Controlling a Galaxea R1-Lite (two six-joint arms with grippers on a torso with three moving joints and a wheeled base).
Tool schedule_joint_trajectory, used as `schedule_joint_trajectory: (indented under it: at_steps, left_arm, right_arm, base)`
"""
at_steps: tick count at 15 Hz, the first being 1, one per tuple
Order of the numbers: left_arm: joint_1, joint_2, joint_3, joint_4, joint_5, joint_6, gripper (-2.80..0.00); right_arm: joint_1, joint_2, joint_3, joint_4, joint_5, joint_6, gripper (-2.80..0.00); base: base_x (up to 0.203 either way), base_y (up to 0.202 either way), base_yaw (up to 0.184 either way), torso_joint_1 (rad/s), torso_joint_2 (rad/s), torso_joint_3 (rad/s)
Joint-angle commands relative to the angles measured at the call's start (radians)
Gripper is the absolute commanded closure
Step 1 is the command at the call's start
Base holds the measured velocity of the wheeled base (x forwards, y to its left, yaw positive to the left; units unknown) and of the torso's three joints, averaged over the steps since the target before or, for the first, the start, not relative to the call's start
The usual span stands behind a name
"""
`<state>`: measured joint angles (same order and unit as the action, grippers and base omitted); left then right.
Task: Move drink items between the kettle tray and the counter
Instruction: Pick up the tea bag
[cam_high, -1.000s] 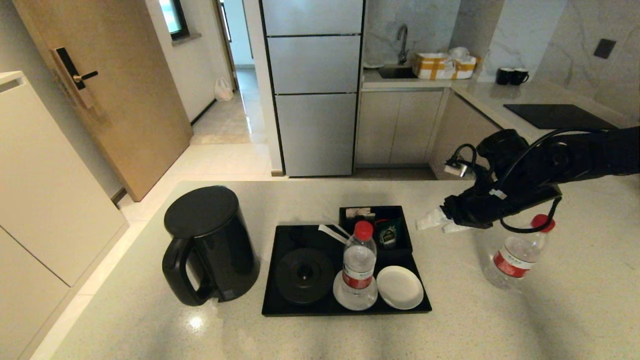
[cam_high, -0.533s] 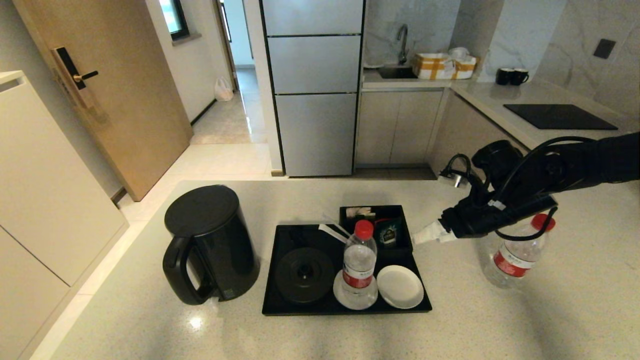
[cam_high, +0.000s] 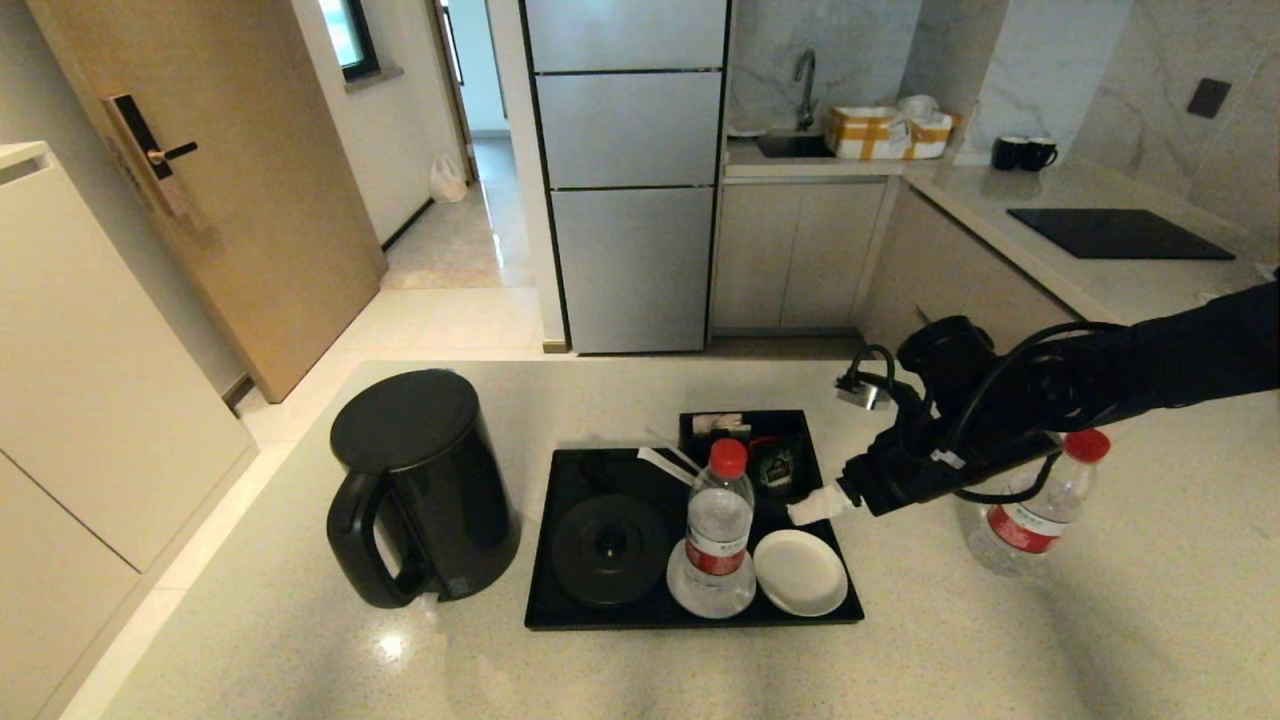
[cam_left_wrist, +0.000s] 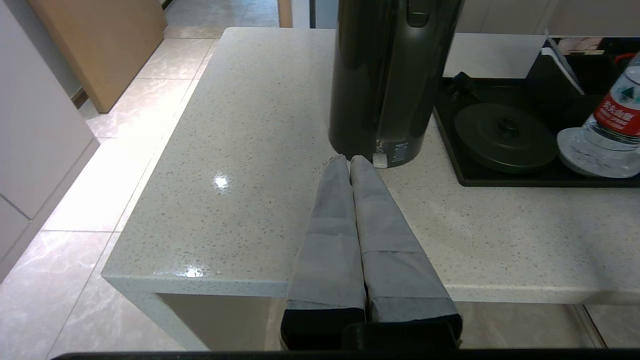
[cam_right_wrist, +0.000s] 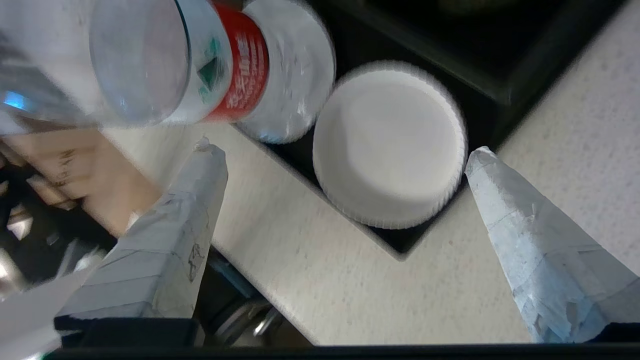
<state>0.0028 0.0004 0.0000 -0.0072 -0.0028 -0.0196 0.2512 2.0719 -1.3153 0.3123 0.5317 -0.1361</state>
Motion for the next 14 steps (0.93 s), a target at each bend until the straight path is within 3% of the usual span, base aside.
schedule_joint_trajectory:
  at_steps: [1,2,4,6,10,14]
  left_arm:
    - [0.000,0.000,0.000,0.000,0.000,0.000,0.00]
    - [0.000,0.000,0.001,0.001,0.000,0.000,0.00]
    - [0.000,0.000,0.002,0.000,0.000,0.000,0.00]
    - [0.000,0.000,0.002,0.000,0.000,0.000,0.00]
    - [0.000,0.000,0.002,0.000,0.000,0.000,0.00]
    - [0.000,0.000,0.001,0.000,0.000,0.000,0.00]
  right_arm:
    - [0.033,0.007,0.010,-0.052,-0.026,0.036,-2.80]
    - [0.063,0.018,0.015,-0.143,-0.078,0.091,-2.80]
    - [0.123,0.072,0.019,-0.359,-0.278,0.201,-2.80]
    - [0.170,0.119,0.008,-0.484,-0.408,0.287,-2.80]
    - [0.177,0.128,-0.035,-0.490,-0.417,0.325,-2.80]
    - [0.156,0.066,0.010,-0.493,-0.417,0.337,-2.80]
  base:
    - [0.000,0.000,0.000,0.000,0.00,0.000]
    - [0.000,0.000,0.000,0.000,0.00,0.000]
    - [0.000,0.000,0.000,0.000,0.00,0.000]
    - [0.000,0.000,0.000,0.000,0.00,0.000]
    - [0.000,0.000,0.000,0.000,0.00,0.000]
    - [0.000,0.000,0.000,0.000,0.00,0.000]
